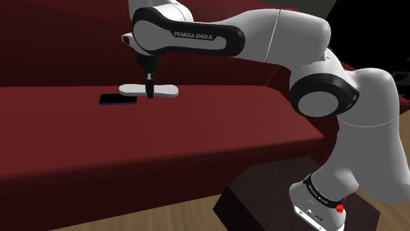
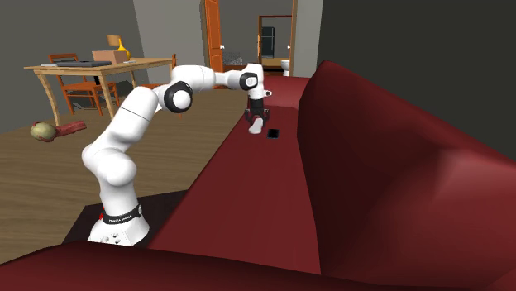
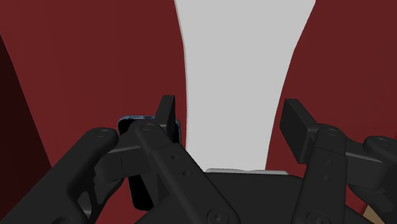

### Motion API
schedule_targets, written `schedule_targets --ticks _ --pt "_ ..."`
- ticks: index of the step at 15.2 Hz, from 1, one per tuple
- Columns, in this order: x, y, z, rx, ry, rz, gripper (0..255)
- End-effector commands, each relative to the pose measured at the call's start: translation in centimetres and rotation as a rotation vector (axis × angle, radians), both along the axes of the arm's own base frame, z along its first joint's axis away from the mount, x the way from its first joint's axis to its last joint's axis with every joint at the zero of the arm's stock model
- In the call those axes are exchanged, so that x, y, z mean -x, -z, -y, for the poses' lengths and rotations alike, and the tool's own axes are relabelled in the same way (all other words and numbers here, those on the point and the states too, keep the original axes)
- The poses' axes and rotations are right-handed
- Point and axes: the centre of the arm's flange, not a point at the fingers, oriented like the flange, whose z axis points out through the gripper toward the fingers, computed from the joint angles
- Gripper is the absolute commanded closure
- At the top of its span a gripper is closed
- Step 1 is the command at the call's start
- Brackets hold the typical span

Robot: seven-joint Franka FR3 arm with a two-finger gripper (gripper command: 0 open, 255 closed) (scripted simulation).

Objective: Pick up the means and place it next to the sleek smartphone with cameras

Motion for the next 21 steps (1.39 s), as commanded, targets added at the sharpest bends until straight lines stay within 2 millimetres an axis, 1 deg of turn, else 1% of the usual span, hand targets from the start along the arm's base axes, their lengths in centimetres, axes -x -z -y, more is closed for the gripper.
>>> schedule_targets --ticks 1,15,21 --pt "0.0 0.5 -0.8 -0.001 0.000 0.000 255" --pt "0.0 7.8 -0.8 -0.001 0.000 0.000 255" --pt "0.0 7.8 -0.8 -0.001 0.000 0.000 255"
